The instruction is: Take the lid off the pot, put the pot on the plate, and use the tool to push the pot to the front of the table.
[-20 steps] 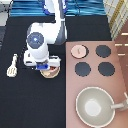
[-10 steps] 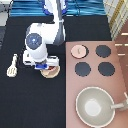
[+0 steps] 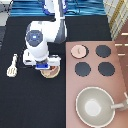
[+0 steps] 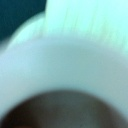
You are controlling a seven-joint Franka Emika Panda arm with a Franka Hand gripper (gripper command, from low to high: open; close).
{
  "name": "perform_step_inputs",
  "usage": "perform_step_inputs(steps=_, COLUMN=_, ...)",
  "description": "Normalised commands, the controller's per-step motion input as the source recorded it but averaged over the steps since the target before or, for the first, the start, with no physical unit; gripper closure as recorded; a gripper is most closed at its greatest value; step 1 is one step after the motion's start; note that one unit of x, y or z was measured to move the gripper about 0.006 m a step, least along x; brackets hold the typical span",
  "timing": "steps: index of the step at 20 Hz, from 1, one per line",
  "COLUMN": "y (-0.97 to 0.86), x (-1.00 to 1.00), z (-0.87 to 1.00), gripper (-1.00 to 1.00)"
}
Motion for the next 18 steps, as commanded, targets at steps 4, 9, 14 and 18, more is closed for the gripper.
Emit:
perform_step_inputs(steps=4, y=-0.34, x=-0.64, z=0.78, gripper=-1.0)
perform_step_inputs(steps=9, y=-0.62, x=-0.42, z=0.57, gripper=-1.0)
perform_step_inputs(steps=14, y=-0.9, x=-0.15, z=0.29, gripper=-1.0)
perform_step_inputs(steps=18, y=-0.97, x=-0.06, z=0.19, gripper=-1.0)
